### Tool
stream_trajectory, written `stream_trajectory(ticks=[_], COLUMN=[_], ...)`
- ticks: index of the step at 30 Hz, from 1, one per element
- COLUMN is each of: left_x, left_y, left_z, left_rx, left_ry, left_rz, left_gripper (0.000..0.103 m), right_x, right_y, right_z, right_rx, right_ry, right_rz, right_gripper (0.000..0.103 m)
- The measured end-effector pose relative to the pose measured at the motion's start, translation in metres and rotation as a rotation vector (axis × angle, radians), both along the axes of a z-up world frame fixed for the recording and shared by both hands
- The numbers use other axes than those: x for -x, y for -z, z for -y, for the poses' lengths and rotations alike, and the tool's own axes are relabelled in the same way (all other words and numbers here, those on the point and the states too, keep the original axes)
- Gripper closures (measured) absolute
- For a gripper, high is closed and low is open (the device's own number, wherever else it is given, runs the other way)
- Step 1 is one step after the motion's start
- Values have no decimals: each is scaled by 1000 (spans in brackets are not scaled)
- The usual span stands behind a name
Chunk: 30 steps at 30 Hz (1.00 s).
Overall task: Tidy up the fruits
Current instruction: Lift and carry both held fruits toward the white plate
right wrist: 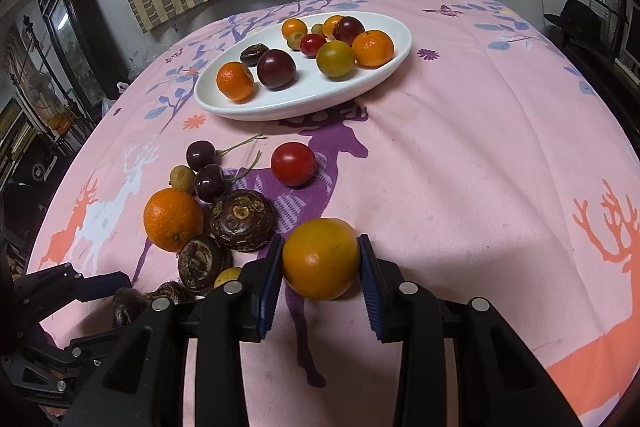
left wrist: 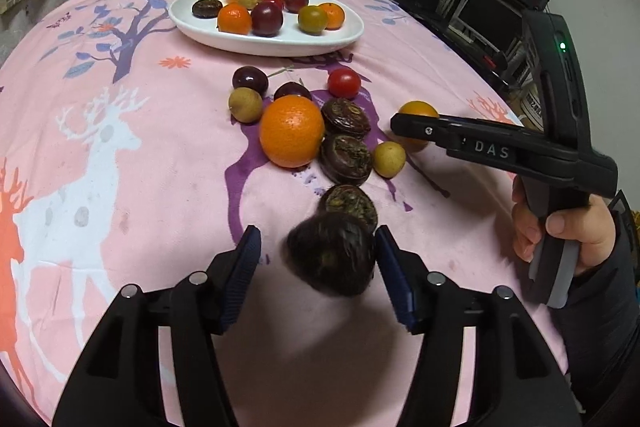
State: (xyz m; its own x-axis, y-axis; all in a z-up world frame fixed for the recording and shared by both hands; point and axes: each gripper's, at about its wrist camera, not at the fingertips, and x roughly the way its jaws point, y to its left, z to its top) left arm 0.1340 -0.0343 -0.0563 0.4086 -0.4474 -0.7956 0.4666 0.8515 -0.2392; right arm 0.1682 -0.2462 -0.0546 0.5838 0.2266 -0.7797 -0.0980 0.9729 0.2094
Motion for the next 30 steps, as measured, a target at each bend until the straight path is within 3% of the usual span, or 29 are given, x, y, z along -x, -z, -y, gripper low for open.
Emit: stream_trajectory(ticks=[6, 16, 21, 24, 29, 30], left_x=[2, 4, 1, 1, 4, 4], left_y=[6, 7, 7, 8, 12, 12], left_z=[15, 26, 24, 27, 42, 45], left_rx=[-66, -84, -59, -57, -121, -138], left_ry=[52, 74, 63, 48, 58, 57], left_rz=[46, 77, 58, 71, 128, 137], left_gripper=[52, 59, 57, 41, 40, 47], right_x=[0, 0, 0, 1, 1, 1], right_y=[2, 5, 4, 5, 5, 5], right_z=[-2, -3, -3, -3, -4, -4], right_rx=[13, 14, 16, 14, 14, 14], right_ry=[-4, -5, -6, -5, -6, -7], right_rz=[-3, -7, -7, -7, -7, -7], right_gripper=[66, 66, 66, 66, 66, 66])
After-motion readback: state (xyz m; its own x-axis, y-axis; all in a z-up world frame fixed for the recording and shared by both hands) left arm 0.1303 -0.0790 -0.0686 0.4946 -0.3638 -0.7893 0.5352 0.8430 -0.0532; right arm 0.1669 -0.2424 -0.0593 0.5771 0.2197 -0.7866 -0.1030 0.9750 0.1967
